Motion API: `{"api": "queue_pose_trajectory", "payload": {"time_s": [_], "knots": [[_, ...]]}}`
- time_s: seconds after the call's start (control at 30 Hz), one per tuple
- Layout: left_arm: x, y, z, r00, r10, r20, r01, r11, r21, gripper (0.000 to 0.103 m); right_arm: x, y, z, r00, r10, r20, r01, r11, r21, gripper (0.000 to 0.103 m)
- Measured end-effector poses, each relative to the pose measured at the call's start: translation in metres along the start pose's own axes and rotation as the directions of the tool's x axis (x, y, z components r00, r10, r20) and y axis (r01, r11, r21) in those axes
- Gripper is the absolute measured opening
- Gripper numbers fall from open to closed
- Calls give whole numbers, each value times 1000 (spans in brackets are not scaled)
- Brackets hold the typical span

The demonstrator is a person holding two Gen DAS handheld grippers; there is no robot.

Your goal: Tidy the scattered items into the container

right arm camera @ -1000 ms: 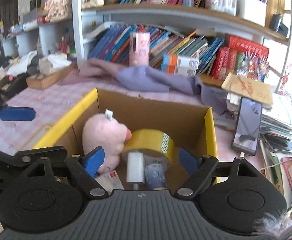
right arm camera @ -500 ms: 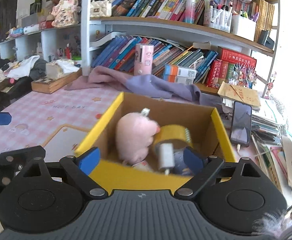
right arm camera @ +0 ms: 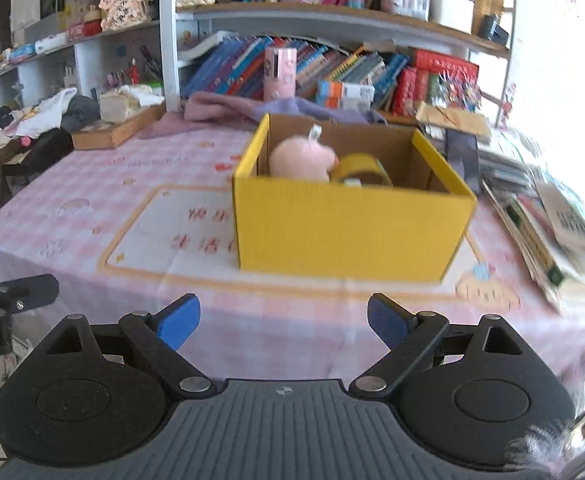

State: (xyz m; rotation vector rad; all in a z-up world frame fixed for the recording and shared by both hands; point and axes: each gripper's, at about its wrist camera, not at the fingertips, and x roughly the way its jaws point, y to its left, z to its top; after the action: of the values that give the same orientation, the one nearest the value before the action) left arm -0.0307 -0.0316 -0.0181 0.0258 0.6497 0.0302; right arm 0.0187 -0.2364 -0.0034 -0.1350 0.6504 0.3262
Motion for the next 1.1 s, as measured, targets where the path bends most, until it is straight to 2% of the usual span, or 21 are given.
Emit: {"api": "queue_pose_trajectory", "payload": {"time_s": [0.3,0.6,1.1], "knots": [[-14,2,-16,999,-5,-38,7,999,47,101,-16,16,-15,1000,-8,-31,8,1000,7,96],[-20,9,-20,998,-40,-37,40,999,5,102,-20,27,-14,999,2,-35,-3,999,-45,99],[-19,16,-21,998,-2,-58,1,1000,-17,102,-19,30,-12,999,17,-39,-19,998,-54,99]]}}
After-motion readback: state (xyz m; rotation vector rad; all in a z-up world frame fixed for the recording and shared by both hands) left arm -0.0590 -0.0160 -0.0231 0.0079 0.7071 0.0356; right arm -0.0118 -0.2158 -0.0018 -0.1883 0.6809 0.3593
